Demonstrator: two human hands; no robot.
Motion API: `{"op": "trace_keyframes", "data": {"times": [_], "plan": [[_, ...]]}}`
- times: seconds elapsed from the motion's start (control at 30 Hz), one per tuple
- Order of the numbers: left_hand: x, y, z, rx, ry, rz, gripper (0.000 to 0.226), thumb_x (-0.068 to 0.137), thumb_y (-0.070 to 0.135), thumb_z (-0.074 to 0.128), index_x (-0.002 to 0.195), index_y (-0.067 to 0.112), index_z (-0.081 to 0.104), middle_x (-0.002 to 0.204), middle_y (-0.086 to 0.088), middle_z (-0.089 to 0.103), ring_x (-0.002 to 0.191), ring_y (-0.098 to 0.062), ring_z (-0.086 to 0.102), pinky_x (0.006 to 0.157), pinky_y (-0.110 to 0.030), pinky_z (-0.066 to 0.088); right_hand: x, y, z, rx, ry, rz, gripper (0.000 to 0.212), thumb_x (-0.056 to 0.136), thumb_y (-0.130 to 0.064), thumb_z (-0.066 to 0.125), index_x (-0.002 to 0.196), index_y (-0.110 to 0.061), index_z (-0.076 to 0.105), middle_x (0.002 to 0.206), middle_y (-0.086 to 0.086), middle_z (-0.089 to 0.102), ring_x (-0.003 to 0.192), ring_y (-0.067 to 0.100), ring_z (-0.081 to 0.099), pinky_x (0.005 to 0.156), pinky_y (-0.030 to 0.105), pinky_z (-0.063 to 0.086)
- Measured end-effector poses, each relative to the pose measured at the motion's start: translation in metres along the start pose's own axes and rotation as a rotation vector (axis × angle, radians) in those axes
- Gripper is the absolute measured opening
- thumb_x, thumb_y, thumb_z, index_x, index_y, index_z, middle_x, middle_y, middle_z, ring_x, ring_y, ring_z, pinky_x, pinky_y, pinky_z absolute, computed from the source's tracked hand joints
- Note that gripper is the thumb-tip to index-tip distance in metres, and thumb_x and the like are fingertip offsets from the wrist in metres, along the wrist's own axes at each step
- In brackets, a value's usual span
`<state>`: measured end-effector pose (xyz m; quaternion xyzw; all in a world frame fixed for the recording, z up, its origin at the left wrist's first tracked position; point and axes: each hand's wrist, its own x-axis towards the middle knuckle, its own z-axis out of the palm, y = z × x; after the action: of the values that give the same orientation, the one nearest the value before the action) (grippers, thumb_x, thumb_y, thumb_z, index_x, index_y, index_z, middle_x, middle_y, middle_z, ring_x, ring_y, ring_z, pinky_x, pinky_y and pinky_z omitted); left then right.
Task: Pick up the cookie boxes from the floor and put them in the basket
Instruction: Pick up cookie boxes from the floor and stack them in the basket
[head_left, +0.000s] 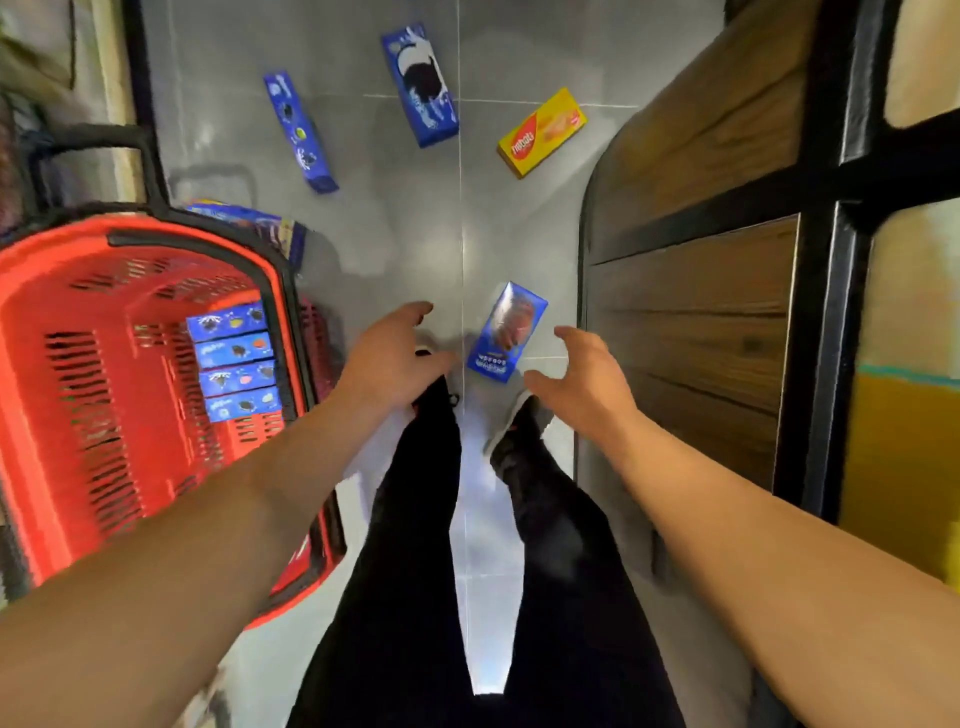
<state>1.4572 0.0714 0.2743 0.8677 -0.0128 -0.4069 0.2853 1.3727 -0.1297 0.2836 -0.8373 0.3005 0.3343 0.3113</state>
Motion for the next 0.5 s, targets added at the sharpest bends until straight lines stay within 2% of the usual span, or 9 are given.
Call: {"op": "trace_keyframes", "data": {"times": [0.03, 0.1, 0.27, 0.33, 0.4, 0.5], "plan": [[0.018, -0.004, 0.006, -0.001, -0.02, -0.013, 0.067, 0.079, 0.031, 0.072, 0.14, 0.018, 0.046, 0.135, -0.003, 0.057, 0.122, -0.022, 0.054, 0.097, -0.025, 0.038, 0.017, 0.001, 0.006, 0.032, -0.002, 0.025, 0.062, 0.086, -0.032, 0.069, 0.141, -0.014, 0.045, 0.142, 0.006, 0.047, 0.125, 0.021, 0.05, 0.086, 0.021, 0.036], [0.053, -0.016, 0.023, -0.007, -0.052, -0.031, 0.073, 0.071, 0.039, 0.073, 0.137, 0.019, 0.049, 0.134, -0.004, 0.058, 0.12, -0.023, 0.056, 0.097, -0.026, 0.04, 0.055, 0.01, 0.023, 0.061, -0.014, 0.078, 0.06, 0.086, -0.034, 0.069, 0.138, -0.014, 0.047, 0.139, 0.006, 0.05, 0.125, 0.021, 0.05, 0.088, 0.023, 0.037], [0.15, -0.051, 0.084, -0.036, -0.088, -0.058, 0.092, 0.051, 0.058, 0.06, 0.134, 0.017, 0.052, 0.129, -0.006, 0.06, 0.115, -0.026, 0.059, 0.098, -0.035, 0.045, 0.168, 0.051, 0.076, 0.07, -0.037, 0.151, 0.054, 0.085, -0.031, 0.069, 0.133, -0.011, 0.051, 0.132, 0.01, 0.053, 0.12, 0.026, 0.054, 0.091, 0.028, 0.041], [0.189, -0.076, 0.119, -0.057, -0.113, -0.078, 0.105, 0.042, 0.068, 0.054, 0.134, 0.017, 0.051, 0.13, -0.006, 0.06, 0.115, -0.026, 0.059, 0.1, -0.038, 0.045, 0.206, 0.077, 0.105, 0.094, -0.051, 0.211, 0.052, 0.087, -0.03, 0.067, 0.132, -0.011, 0.051, 0.13, 0.009, 0.054, 0.118, 0.025, 0.055, 0.085, 0.025, 0.039], [0.22, -0.1, 0.153, -0.098, -0.138, -0.11, 0.106, 0.041, 0.066, 0.057, 0.136, 0.018, 0.051, 0.131, -0.005, 0.059, 0.116, -0.024, 0.058, 0.102, -0.038, 0.045, 0.237, 0.104, 0.134, 0.139, -0.06, 0.267, 0.051, 0.087, -0.03, 0.067, 0.132, -0.012, 0.051, 0.131, 0.008, 0.054, 0.118, 0.023, 0.054, 0.079, 0.019, 0.035], [0.27, -0.136, 0.209, -0.169, -0.184, -0.202, 0.095, 0.049, 0.051, 0.07, 0.137, 0.023, 0.05, 0.129, 0.0, 0.058, 0.112, -0.018, 0.059, 0.099, -0.033, 0.046, 0.289, 0.147, 0.181, 0.219, -0.066, 0.371, 0.064, 0.084, -0.033, 0.071, 0.137, -0.012, 0.043, 0.137, 0.01, 0.05, 0.125, 0.025, 0.05, 0.097, 0.027, 0.039]]}}
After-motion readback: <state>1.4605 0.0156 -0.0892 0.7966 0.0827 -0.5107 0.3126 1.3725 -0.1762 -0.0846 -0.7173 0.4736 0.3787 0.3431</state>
